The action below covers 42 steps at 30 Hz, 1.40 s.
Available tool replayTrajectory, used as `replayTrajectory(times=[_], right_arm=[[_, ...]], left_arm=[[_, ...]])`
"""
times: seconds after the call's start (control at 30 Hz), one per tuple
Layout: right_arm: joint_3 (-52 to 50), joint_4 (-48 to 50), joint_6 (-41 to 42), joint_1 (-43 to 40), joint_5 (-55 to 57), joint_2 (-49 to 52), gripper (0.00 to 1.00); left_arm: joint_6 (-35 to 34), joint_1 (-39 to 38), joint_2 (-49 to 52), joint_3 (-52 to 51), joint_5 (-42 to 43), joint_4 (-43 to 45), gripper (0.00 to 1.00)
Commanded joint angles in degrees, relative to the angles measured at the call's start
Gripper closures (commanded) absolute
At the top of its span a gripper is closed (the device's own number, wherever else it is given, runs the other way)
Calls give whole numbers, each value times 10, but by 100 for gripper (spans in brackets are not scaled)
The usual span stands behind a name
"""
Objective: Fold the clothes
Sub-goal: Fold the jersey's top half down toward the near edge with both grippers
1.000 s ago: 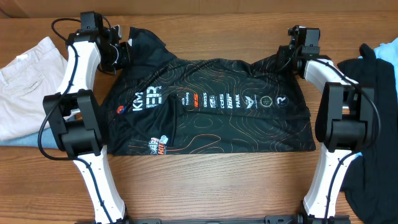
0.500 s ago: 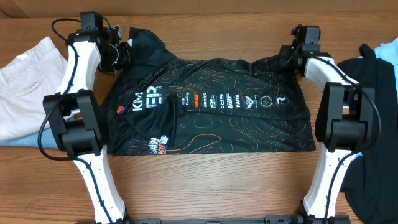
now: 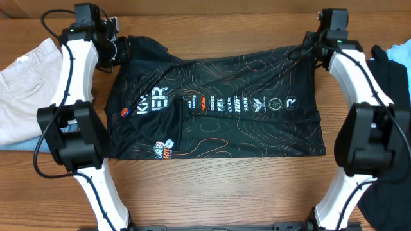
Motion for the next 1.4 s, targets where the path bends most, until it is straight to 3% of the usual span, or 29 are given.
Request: replayTrajectory(times=[0.0, 0.27, 0.53, 0.77, 1.37], right_arm=[[16, -36, 3, -2, 40, -43, 96], [16, -211, 67, -30, 43, -100, 96], [16, -354, 70, -51, 39, -106, 96], [15, -432, 70, -51, 9, -106, 96], [-2, -600, 70, -51, -22, -106, 96]], left_arm=[[-4, 13, -40, 0, -21, -20, 96], [-4, 26, -46, 0, -23, -121, 96], [-4, 26, -46, 0, -26, -239, 96], [-15, 25, -46, 0, -62, -327, 96], [-14, 21, -46, 0, -85, -417, 96]])
